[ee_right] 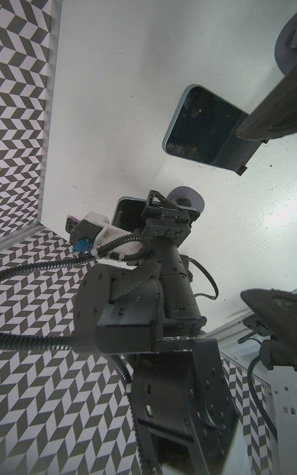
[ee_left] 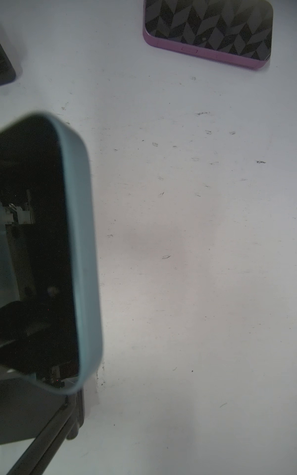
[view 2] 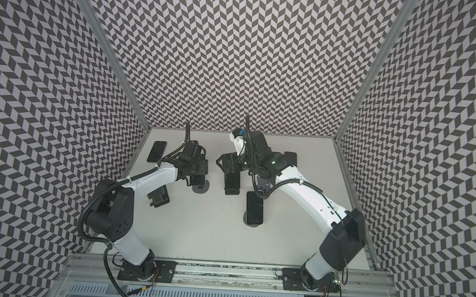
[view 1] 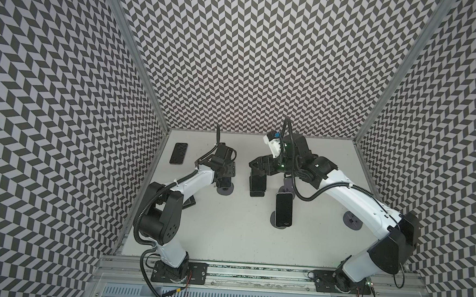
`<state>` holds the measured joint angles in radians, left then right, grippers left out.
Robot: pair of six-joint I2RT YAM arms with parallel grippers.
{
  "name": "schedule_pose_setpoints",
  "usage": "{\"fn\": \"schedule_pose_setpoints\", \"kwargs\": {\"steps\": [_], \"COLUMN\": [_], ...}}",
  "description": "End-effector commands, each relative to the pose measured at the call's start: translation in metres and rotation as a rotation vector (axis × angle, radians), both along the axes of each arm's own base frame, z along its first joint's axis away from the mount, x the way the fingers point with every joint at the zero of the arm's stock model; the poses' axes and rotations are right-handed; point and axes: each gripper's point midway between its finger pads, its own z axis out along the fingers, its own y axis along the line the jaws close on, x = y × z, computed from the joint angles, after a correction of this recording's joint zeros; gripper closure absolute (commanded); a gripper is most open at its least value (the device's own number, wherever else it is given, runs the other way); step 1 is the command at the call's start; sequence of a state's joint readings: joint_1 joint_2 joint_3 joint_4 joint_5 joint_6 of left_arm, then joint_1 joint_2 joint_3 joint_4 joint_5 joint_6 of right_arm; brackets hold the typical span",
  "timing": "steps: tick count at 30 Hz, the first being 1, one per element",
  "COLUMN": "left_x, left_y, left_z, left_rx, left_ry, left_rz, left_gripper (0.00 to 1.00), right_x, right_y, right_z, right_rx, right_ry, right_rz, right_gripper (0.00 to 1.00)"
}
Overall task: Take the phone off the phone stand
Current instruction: 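Close the left gripper on the top edge of the teal-edged phone, then lift the teal-edged phone up off its round-disc stand with the left gripper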
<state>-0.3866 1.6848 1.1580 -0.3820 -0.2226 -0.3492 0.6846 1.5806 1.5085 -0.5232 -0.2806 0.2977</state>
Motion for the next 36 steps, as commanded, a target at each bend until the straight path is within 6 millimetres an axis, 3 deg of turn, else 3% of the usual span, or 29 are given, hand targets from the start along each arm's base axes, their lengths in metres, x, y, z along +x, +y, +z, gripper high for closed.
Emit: {"fn": "schedule_pose_setpoints", "kwargs": {"steps": [1, 7, 12, 25, 36], "left_x": [0.006, 0.006, -0.003, -0.004, -0.002], "left_y": [-0.003, -0.006, -0.008, 0.002, -0.001], "left_z": [0.014, 0.03, 0.032, 0.051, 0.048], "left_rx": [-0.001, -0.049, -0.094, -0.052, -0.068], "left_ry": [-0.043, -0.077, -0.091, -0.14, -0.142], "left_rz": [-0.005, 0.001, 0.0, 0.013, 0.01], "left_gripper": [0.31, 0.32, 0.33, 0.33, 0.34], "right_x": [0.001, 0.003, 0.007, 0.009, 0.011], "right_y": [0.002, 0.003, 0.006, 0.012, 0.013], "right_z": [0.014, 0.015, 0.015, 0.011, 0.011], "right_rx": [0.028, 0.023, 0.004, 0.002, 0.007], "right_ry": [-0.048, -0.057, -0.058, -0.049, -0.046], "right_rz": [0.003, 0.006, 0.014, 0.027, 0.031], "right_gripper": [0.12, 0.12, 0.12, 0.12, 0.12]}}
